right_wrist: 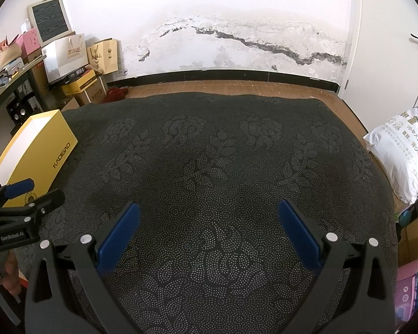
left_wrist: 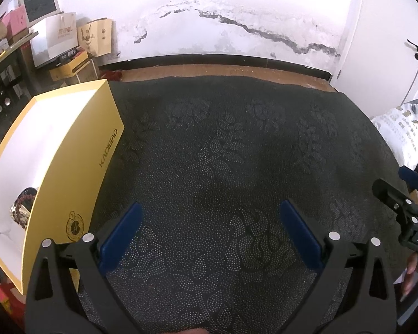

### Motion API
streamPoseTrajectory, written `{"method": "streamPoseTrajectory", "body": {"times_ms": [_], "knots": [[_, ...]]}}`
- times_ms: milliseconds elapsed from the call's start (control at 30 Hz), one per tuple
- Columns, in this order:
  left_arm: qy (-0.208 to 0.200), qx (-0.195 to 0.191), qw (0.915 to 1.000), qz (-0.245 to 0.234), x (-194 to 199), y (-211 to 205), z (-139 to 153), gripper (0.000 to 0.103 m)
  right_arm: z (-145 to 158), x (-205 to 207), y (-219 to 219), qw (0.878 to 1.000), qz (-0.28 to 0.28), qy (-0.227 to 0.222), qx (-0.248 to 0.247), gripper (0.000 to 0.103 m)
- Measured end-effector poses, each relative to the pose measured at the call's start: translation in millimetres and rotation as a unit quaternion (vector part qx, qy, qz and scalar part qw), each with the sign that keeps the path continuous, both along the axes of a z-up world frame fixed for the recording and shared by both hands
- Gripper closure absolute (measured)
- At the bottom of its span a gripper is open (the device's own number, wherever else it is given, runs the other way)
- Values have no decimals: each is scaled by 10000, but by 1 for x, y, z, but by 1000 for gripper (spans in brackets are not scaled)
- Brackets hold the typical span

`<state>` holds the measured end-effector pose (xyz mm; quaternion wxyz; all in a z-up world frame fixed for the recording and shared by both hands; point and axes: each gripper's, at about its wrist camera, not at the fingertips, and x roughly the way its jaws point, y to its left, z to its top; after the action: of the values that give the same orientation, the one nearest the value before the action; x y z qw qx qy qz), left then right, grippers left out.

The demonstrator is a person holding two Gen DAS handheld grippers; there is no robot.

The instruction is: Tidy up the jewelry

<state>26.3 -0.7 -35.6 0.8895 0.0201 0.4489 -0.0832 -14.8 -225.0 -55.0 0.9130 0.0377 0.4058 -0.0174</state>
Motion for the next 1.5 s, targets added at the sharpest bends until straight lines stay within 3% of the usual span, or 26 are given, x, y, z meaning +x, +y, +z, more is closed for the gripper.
{"method": "streamPoseTrajectory", "body": {"times_ms": [1500], "knots": [[-113,226,9997,-54,1,-3,1,6,0,2,3,10000,25,21,3,7]]}}
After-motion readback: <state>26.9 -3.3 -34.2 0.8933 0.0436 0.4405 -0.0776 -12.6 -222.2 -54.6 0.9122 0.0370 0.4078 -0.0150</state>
